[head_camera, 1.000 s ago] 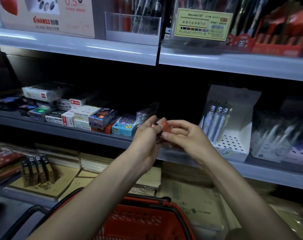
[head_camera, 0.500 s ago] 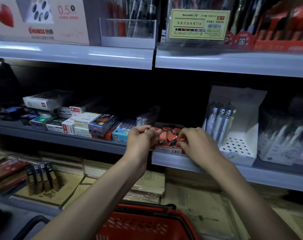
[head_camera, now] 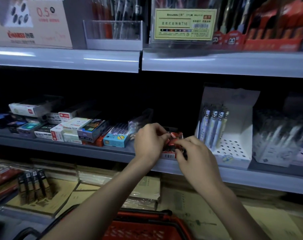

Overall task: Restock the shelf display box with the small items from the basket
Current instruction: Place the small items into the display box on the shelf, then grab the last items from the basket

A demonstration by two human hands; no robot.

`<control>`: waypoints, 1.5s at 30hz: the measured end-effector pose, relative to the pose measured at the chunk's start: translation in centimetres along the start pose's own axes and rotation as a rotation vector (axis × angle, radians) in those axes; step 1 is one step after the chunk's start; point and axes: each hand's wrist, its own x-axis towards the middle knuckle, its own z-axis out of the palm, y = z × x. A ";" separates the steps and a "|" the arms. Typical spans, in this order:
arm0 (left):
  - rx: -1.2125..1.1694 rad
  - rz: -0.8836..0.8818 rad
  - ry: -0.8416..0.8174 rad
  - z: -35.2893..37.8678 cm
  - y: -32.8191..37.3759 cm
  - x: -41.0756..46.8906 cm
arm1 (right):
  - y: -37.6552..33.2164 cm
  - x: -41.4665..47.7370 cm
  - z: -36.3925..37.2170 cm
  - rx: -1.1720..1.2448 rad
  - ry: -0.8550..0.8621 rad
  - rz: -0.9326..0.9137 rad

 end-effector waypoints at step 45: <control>0.782 0.098 -0.697 -16.8 -21.6 -25.9 | -2.1 -23.2 16.1 -0.307 -1.180 -0.255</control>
